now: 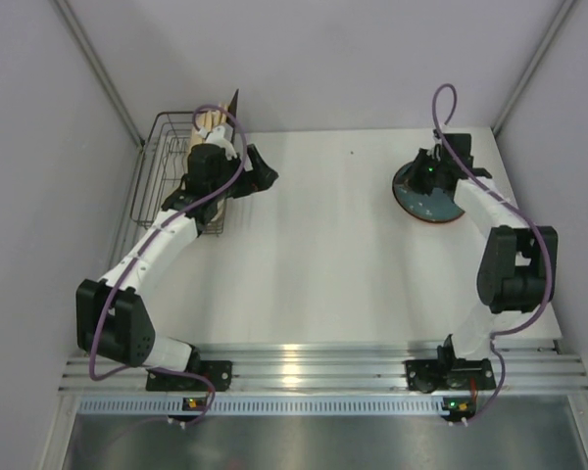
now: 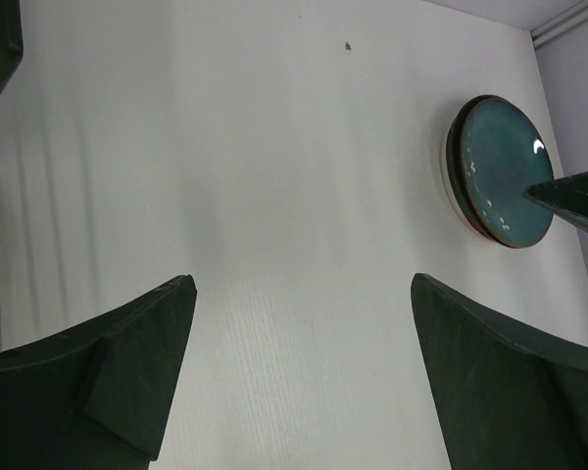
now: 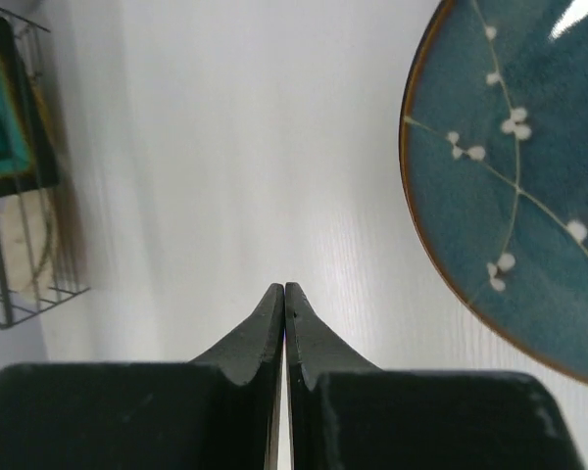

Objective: Unload the plates from the dish rack
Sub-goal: Place the plate on the table

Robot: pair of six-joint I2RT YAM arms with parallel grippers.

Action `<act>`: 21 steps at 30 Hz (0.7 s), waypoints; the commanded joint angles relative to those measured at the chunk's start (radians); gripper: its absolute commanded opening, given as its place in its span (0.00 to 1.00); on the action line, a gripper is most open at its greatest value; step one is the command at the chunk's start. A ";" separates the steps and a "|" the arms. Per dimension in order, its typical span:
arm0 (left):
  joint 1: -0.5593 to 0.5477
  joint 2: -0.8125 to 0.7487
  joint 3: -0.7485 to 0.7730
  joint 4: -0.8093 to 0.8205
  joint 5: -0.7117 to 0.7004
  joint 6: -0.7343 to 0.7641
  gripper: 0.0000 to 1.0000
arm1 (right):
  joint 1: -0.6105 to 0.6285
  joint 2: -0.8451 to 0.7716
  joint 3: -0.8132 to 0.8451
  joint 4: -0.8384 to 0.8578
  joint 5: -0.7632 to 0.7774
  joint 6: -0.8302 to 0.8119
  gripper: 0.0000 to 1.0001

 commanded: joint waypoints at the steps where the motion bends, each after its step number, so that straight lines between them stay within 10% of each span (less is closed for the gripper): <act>1: 0.013 -0.052 0.015 -0.001 -0.024 0.018 0.96 | 0.078 0.102 0.129 -0.137 0.148 -0.144 0.00; 21: 0.122 -0.083 -0.066 0.019 -0.046 -0.001 0.95 | 0.159 0.406 0.416 -0.331 0.578 -0.256 0.00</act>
